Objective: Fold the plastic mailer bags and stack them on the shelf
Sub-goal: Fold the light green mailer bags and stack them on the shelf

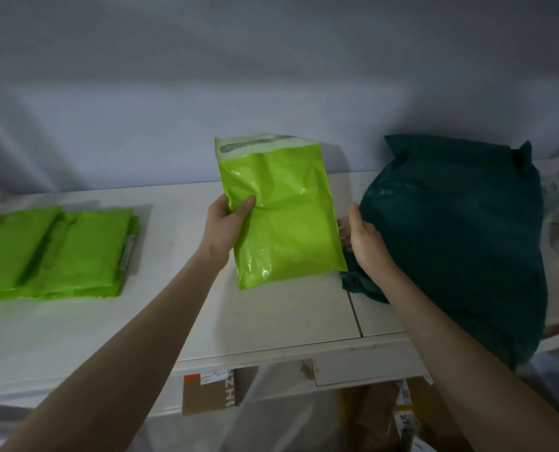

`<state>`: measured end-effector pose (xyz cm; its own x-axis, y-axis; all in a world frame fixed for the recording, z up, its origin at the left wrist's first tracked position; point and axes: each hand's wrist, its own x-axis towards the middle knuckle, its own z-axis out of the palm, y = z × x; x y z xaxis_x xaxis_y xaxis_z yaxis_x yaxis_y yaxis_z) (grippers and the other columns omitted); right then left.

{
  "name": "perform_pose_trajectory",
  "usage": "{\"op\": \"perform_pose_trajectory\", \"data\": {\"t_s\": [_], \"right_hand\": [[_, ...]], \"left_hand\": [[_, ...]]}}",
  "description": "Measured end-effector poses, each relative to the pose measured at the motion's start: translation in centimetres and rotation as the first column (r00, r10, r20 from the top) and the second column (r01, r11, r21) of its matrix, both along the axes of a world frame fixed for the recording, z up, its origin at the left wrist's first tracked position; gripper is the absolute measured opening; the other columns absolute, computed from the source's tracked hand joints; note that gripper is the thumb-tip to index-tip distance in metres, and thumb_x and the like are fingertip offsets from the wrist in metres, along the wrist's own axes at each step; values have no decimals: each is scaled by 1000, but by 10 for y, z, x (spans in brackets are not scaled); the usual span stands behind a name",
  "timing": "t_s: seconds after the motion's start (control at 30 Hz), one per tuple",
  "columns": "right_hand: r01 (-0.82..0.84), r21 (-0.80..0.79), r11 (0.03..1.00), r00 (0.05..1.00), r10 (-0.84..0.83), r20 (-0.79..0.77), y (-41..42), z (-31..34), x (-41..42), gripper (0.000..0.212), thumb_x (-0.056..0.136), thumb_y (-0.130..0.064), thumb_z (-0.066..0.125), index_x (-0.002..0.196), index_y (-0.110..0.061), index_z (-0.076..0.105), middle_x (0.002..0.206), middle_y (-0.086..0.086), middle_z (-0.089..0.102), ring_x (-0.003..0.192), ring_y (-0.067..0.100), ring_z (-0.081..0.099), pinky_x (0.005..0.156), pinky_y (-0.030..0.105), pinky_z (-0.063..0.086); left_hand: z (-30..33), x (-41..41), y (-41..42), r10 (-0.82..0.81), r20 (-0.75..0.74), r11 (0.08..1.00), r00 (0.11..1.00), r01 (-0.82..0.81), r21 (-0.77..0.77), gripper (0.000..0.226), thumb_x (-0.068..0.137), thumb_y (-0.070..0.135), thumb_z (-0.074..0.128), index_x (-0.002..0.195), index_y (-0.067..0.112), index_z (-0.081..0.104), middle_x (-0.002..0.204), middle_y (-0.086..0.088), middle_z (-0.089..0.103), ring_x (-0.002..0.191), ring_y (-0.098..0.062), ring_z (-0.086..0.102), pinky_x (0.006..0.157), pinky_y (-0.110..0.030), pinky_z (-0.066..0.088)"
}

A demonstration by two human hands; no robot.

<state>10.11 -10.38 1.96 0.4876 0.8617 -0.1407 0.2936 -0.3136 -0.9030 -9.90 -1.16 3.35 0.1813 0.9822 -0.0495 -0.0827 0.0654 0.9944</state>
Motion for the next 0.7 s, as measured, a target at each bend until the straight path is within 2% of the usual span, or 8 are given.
{"op": "perform_pose_trajectory", "data": {"t_s": [0.07, 0.13, 0.2, 0.3, 0.4, 0.53, 0.63, 0.7], "right_hand": [[-45, 44, 998, 994, 49, -95, 8, 11, -10, 61, 99, -51, 23, 84, -12, 67, 89, 10, 69, 86, 23, 64, 90, 38, 49], [-103, 133, 986, 980, 124, -155, 17, 20, -23, 43, 98, -46, 34, 94, -21, 68, 100, 3, 69, 93, 16, 64, 87, 32, 47], [-116, 189, 975, 973, 150, -174, 27, 24, -34, 31, 94, -38, 49, 97, -14, 67, 99, 6, 70, 91, 17, 64, 82, 32, 46], [-111, 199, 974, 990, 125, -59, 46, 13, -51, 13, 86, -26, 61, 81, -14, 66, 89, 13, 70, 83, 24, 63, 76, 37, 48], [-134, 168, 977, 991, 131, 27, 58, -1, -71, 2, 85, -16, 65, 84, -15, 67, 88, 10, 71, 87, 27, 66, 78, 40, 50], [-155, 83, 984, 976, 139, 169, 63, -24, -100, 18, 85, -18, 66, 96, -3, 66, 93, 13, 71, 90, 26, 65, 64, 26, 37], [-131, 34, 991, 973, 122, 196, 66, -39, -113, 27, 85, -22, 67, 104, -4, 61, 99, 15, 69, 95, 30, 64, 72, 31, 44], [-99, 3, 995, 973, 96, 212, 65, -42, -119, 36, 86, -25, 66, 112, -2, 54, 99, 19, 67, 95, 33, 63, 75, 34, 44]], "left_hand": [[1, -8, 0, -14, -6, 1000, 1000, 14, -7, 21, 89, 16, 61, 109, 9, 62, 97, 2, 68, 86, -13, 66, 74, -23, 56], [3, -17, 0, -28, -20, 1000, 999, 28, -7, 21, 88, 16, 63, 108, 9, 63, 99, -1, 69, 87, -15, 67, 76, -26, 57], [5, -26, -1, -31, -42, 1000, 999, 31, 2, 20, 87, 17, 64, 106, 10, 64, 98, -2, 70, 82, -12, 69, 73, -25, 57], [3, -47, 3, 19, -115, 998, 993, -13, 53, 20, 86, 17, 66, 105, 11, 65, 94, 1, 70, 76, -5, 68, 70, -23, 56], [-8, -72, 10, 88, -233, 994, 968, -70, 86, 24, 83, 19, 70, 104, 15, 60, 92, 0, 69, 79, -13, 67, 73, -33, 55], [-27, -96, 10, 142, -433, 990, 890, -120, 78, 53, 79, 24, 74, 121, 18, 44, 95, -4, 64, 85, -23, 64, 78, -36, 53], [-45, -106, 7, 144, -542, 988, 828, -96, 117, 64, 82, 21, 71, 133, 11, 35, 100, -6, 59, 90, -24, 60, 79, -32, 48], [-54, -110, 6, 178, -576, 976, 798, -70, 204, 57, 88, 16, 64, 135, 4, 35, 117, -14, 53, 105, -26, 55, 89, -34, 45]]}}
